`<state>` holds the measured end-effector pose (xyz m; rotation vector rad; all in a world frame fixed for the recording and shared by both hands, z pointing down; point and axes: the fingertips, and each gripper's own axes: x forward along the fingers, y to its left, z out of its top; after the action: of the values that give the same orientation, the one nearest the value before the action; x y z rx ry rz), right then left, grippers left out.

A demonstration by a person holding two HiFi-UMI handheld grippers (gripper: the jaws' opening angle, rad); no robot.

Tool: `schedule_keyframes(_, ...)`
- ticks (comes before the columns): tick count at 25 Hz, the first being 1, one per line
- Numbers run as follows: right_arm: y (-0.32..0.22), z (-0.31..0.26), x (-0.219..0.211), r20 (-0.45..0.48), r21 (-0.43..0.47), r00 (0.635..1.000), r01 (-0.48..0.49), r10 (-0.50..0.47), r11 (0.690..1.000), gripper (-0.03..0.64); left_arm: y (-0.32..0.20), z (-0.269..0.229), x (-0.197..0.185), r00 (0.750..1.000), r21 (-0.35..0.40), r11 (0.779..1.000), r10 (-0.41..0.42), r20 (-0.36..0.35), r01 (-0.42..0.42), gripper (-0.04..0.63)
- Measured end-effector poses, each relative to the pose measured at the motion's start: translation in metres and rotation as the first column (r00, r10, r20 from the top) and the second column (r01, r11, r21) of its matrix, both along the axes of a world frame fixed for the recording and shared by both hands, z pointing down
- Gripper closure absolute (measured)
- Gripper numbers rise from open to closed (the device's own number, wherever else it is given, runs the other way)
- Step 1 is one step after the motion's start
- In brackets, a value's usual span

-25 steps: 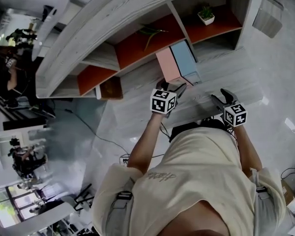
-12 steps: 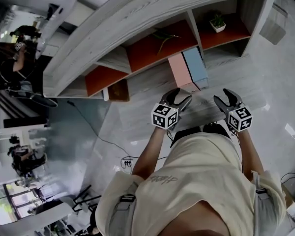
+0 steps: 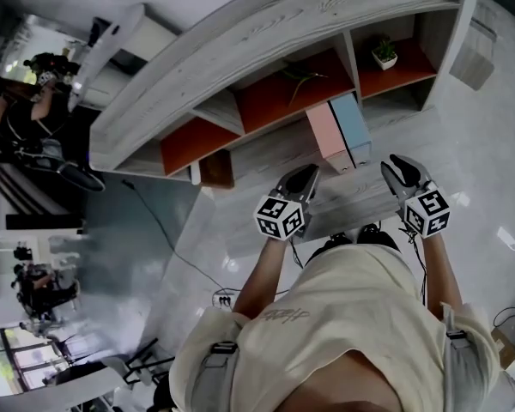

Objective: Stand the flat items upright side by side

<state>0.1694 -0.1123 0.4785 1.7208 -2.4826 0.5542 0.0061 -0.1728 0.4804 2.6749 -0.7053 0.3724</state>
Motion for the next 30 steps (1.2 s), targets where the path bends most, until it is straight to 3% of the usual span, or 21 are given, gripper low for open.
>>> schedule_keyframes(5, -0.001, -0.041, -0.004, -0.054, 0.090, 0.998, -0.023, 0.028, 0.996, 0.615, -0.003, -0.030, -0.010, 1.000, 0.055, 0.998, -0.017, -0.002, 0.017, 0.583)
schedule_keyframes(9, 0.000, -0.063, -0.015, -0.103, 0.133, 0.994, -0.012, 0.026, 0.991, 0.615, -0.005, -0.053, -0.021, 0.999, 0.074, 0.996, -0.046, -0.015, 0.048, 0.583)
schedule_keyframes(13, -0.003, -0.085, -0.023, -0.134, 0.168, 0.990, -0.015, 0.038, 0.986, 0.615, -0.014, -0.074, -0.035, 0.994, 0.042, 0.996, -0.081, -0.072, 0.084, 0.583)
schedule_keyframes(17, -0.016, -0.106, -0.012, -0.139, 0.172, 0.983, -0.094, 0.118, 0.981, 0.615, -0.028, -0.096, -0.043, 0.987, 0.073, 0.989, -0.123, -0.104, 0.130, 0.583)
schedule_keyframes(21, -0.023, -0.123, -0.010, -0.116, 0.195, 0.983, -0.118, 0.143, 0.974, 0.615, -0.039, -0.120, -0.048, 0.977, 0.150, 0.970, -0.174, -0.121, 0.191, 0.583)
schedule_keyframes(25, -0.027, -0.139, -0.014, -0.154, 0.224, 0.977, -0.108, 0.145, 0.969, 0.615, -0.049, -0.138, -0.055, 0.972, 0.258, 0.938, -0.221, -0.077, 0.234, 0.583)
schedule_keyframes(30, -0.032, -0.159, -0.018, -0.165, 0.272, 0.976, -0.090, 0.139, 0.958, 0.615, -0.057, -0.155, -0.066, 0.960, 0.320, 0.905, -0.271, -0.075, 0.280, 0.583)
